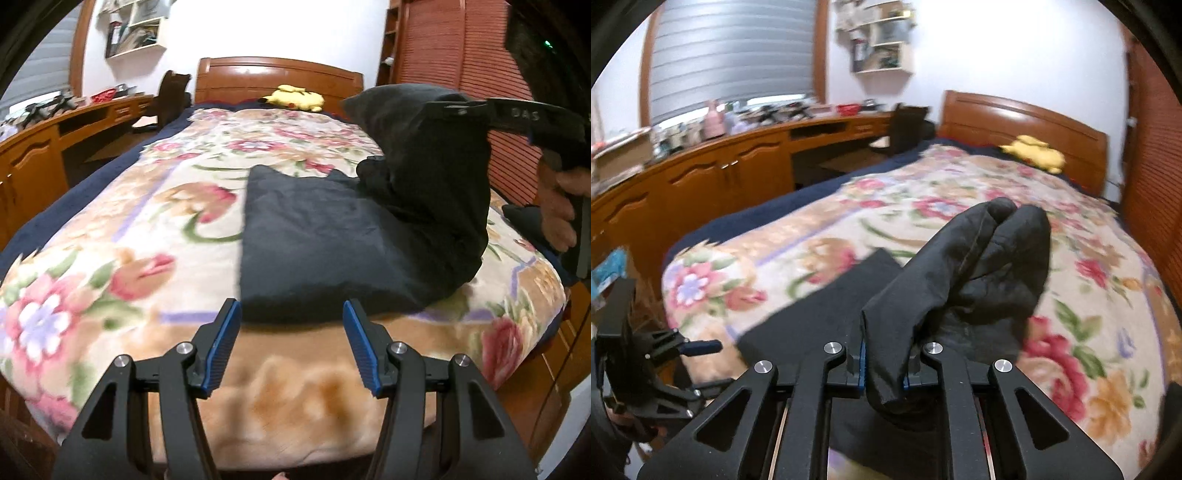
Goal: Fold large clothes
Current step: 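Grasp the folded jacket end with the right tool and lift it, then fold the lifted jacket end over the bundle with the right tool and release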
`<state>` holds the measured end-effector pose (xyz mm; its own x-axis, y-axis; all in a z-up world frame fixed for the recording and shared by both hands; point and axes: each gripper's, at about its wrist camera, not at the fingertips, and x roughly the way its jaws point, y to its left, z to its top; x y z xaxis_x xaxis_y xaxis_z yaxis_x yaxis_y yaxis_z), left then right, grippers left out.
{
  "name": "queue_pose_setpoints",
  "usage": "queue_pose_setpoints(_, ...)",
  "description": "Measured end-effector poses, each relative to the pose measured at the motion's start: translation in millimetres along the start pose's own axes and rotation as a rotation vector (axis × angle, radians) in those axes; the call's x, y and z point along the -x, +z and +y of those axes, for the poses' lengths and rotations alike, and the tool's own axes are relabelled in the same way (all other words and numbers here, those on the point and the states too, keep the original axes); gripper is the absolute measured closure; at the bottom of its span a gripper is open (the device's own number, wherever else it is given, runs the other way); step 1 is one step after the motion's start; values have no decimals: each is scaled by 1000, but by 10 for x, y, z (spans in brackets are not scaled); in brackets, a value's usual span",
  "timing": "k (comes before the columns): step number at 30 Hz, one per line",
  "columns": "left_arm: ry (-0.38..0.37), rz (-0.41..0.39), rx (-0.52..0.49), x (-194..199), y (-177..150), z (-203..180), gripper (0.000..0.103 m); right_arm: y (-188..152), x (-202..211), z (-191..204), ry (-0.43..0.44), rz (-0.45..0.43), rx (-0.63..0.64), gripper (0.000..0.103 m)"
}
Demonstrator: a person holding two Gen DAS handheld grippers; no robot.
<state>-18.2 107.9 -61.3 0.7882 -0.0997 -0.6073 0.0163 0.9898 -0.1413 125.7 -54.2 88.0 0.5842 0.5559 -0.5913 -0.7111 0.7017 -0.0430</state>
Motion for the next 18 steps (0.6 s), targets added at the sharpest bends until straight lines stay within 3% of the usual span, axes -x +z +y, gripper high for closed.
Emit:
queue_pose_setpoints(6, 58, 18, 2, 119, -109, 227, 47, -36, -532, 684, 108, 60, 44, 95)
queue_pose_setpoints(10, 71, 26, 4, 117, -149, 303, 47, -128, -818, 766, 186, 141, 6, 94)
queue_pose_setpoints(12, 69, 31, 5, 92, -153, 305, 47, -151, -826, 755, 184, 159, 5, 90)
queue_pose_setpoints(14, 68, 30, 0, 76, -155, 280, 47, -120, -718, 714, 202, 136, -21, 74)
queue_pose_setpoints(16, 59, 28, -2, 71, -147, 252, 47, -77, -540, 658, 198, 91, -33, 39)
queue_pose_setpoints(18, 50, 17, -6, 73, -129, 212, 46, -19, -315, 575, 171, 34, -28, 32)
